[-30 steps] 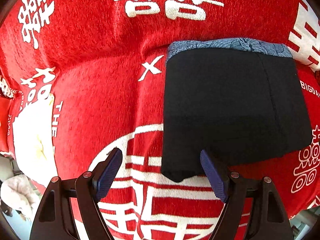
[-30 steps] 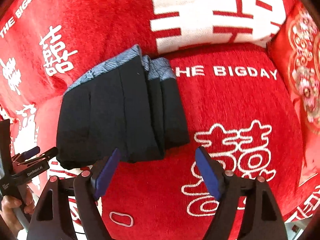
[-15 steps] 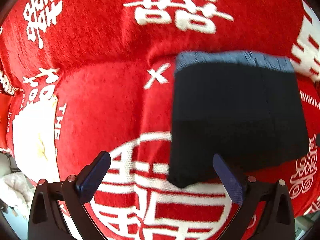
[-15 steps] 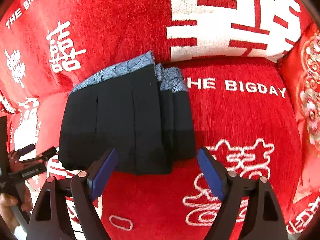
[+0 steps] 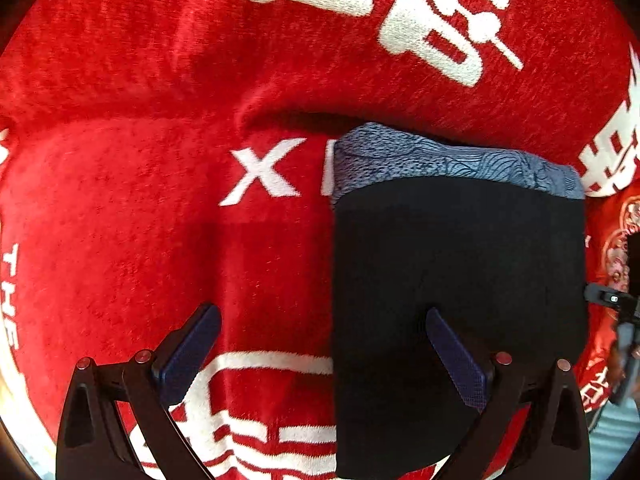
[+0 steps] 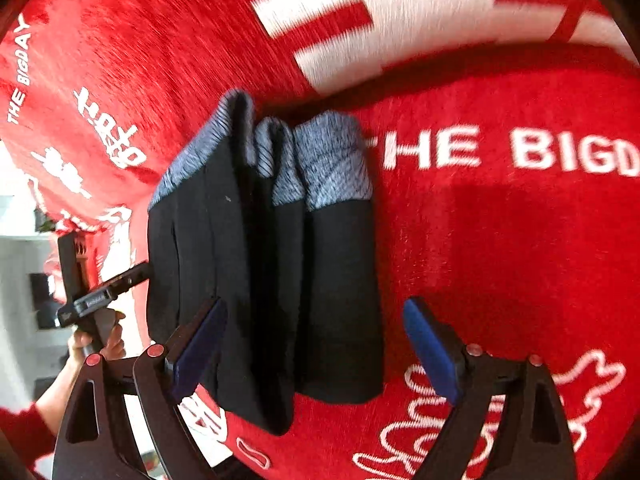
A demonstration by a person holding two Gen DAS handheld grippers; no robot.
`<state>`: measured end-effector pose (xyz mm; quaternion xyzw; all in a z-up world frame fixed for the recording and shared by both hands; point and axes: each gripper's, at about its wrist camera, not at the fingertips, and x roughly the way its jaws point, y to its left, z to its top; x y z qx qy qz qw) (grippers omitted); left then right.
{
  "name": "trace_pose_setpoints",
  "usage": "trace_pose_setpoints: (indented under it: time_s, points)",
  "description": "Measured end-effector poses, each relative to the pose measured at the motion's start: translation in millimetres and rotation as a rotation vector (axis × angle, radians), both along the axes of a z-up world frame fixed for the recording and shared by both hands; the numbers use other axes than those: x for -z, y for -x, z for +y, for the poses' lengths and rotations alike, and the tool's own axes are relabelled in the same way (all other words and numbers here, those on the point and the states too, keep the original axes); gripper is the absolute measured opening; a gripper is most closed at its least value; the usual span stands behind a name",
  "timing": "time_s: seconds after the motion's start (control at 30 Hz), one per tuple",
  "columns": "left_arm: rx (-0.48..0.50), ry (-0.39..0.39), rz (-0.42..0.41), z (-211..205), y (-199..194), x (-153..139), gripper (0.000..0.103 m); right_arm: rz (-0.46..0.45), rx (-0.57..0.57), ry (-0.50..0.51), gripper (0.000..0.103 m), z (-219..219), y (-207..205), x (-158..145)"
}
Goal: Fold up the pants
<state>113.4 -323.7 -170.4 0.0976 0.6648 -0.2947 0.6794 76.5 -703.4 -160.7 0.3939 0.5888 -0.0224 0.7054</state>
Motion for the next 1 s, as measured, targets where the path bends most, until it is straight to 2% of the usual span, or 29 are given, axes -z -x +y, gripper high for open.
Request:
trace_pose_setpoints:
  time_s: [0.17, 0.3, 0.5, 0.6, 0.67, 0.7, 0.83, 0.9, 1.0]
  points:
    - [0.026, 0.035, 0.026, 2, -6, 2, 0.103, -0.065, -0.012, -0.124, 0.091, -1, -2, 12]
    - [0.029, 0.038, 0.027, 5, -10, 1, 0.103, -0.068, -0.044, -0.162, 0.092, -1, -5, 19]
    - [0.041, 0.106, 0.122, -17, -6, 20, 0.103, -0.072, -0.067, -0.190, 0.092, 3, -16, 27]
    - [0.019, 0.131, 0.158, -25, -1, 27, 0.103, -0.060, -0.041, -0.207, 0.092, 4, -23, 34]
    - [0.003, 0.159, 0.162, -26, 3, 26, 0.094, -0.038, -0.017, -0.199, 0.083, 3, -26, 35]
    - [0.008, 0.188, 0.168, -27, 6, 23, 0.079, -0.021, -0.018, -0.183, 0.072, 4, -26, 35]
    - [0.043, 0.192, 0.101, -32, 18, -3, 0.057, -0.038, 0.011, -0.213, 0.042, 1, -20, 23]
    - [0.051, 0.198, 0.091, -33, 23, -17, 0.053, -0.062, 0.019, -0.226, 0.040, 2, -16, 12]
    - [0.048, 0.208, 0.095, -29, 33, -29, 0.053, -0.094, 0.011, -0.254, 0.037, 8, -7, -6]
